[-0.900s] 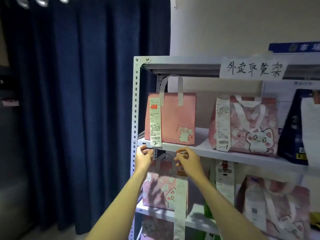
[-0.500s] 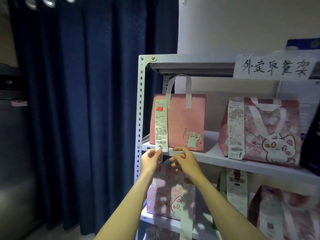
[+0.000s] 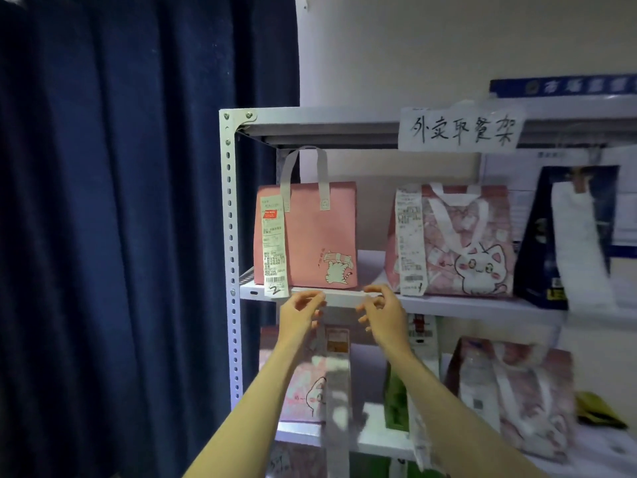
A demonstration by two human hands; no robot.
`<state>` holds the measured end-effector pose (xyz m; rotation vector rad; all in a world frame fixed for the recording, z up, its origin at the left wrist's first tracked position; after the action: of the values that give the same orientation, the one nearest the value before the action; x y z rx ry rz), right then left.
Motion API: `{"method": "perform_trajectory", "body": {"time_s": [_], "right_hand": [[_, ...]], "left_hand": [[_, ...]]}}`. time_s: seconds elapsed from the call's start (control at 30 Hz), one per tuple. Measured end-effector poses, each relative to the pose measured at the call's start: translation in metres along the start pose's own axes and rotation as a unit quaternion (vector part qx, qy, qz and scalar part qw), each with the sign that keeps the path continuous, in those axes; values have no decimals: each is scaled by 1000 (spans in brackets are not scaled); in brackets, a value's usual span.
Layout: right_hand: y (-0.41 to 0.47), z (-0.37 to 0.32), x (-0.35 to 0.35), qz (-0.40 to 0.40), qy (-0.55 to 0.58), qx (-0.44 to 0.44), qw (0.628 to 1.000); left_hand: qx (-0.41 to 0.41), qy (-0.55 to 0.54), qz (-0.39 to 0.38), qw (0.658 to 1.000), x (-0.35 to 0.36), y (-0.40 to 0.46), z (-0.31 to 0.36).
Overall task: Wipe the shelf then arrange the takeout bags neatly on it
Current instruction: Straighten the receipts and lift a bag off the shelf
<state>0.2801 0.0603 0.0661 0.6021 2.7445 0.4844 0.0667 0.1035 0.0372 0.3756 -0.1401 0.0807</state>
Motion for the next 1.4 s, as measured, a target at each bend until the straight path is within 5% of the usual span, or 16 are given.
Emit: {"method": "perform_trajectory", "body": {"time_s": [0.2,0.43,0.8,1.1,1.4], "right_hand": [[9,-1,-80,117,-242,-33,963],[28,15,-116,134,-239,14,962],[33,12,-101,-6,68,-1,998],[17,26,-135,1,56,-7,998],[3,93,-284,113,-1,16,993]], "left_hand": [[120,178,-64,975,71,-4,22],[103,254,-106,956,131,4,14],[61,139,-85,985,155,-9,23],[13,-41,-47,998,163,-28,10],[-62,-115,-77,988,231,-51,-39]]}}
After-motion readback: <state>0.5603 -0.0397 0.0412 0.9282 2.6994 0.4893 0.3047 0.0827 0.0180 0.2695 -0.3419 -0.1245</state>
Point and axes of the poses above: each hand's wrist, its own y-axis towards the middle knuckle, its own x-axis out of the palm, z = x × y, the point moved 10 cm from there along y, towards the middle knuckle, and after that the axes turned 5 degrees about x, right-handed, at the moved point
